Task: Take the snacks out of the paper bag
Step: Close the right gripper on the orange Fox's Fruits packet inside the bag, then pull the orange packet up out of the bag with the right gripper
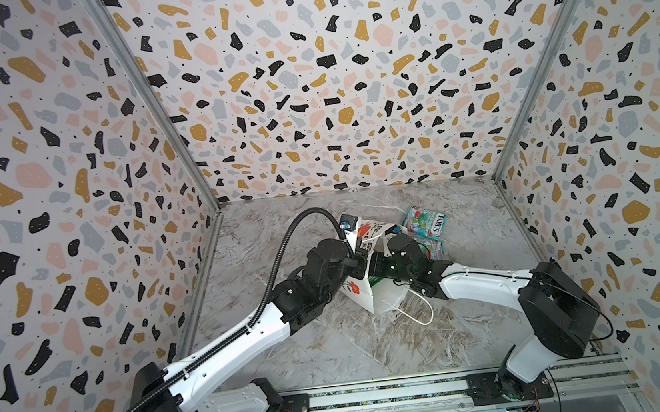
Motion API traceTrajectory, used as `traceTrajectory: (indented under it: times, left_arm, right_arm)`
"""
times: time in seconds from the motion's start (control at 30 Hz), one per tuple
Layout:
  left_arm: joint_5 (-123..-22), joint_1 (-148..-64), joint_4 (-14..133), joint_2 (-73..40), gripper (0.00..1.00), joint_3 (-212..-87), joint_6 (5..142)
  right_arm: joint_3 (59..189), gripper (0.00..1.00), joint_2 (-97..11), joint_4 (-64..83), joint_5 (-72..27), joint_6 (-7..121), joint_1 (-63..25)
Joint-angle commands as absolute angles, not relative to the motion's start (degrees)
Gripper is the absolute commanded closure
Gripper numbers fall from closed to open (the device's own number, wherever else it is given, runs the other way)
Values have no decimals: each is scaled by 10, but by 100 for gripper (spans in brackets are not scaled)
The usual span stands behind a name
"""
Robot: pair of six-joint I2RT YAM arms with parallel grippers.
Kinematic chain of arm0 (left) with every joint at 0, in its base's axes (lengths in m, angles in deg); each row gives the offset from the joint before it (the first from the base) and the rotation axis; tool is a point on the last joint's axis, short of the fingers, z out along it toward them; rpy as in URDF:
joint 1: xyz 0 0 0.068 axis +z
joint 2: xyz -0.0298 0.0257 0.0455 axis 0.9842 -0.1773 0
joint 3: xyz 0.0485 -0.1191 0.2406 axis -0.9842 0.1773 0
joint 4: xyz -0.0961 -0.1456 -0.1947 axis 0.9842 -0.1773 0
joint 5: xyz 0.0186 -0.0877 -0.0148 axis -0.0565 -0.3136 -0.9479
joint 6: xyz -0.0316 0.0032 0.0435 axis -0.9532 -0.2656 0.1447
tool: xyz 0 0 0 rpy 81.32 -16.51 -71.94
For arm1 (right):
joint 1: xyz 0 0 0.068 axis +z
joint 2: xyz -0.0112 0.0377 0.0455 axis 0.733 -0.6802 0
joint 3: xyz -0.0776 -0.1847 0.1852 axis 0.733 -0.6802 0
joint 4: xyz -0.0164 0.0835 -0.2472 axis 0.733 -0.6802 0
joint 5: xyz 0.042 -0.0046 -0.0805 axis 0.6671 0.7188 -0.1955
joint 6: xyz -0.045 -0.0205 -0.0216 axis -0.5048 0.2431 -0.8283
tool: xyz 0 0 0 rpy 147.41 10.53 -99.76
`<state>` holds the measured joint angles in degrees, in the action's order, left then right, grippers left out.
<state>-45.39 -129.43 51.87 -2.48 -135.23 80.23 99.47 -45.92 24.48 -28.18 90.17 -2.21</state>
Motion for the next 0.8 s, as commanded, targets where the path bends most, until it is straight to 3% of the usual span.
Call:
traceTrajectory:
  times: [0.0, 0.77]
  left_arm:
    - [-419, -1295, 514, -26, 100, -1367, 801]
    - [-392, -1294, 511, -25, 100, -1367, 799]
  right_arm:
    - [994, 100, -418, 202, -293, 848, -14]
    - [1010, 100, -192, 6, -267, 656, 18]
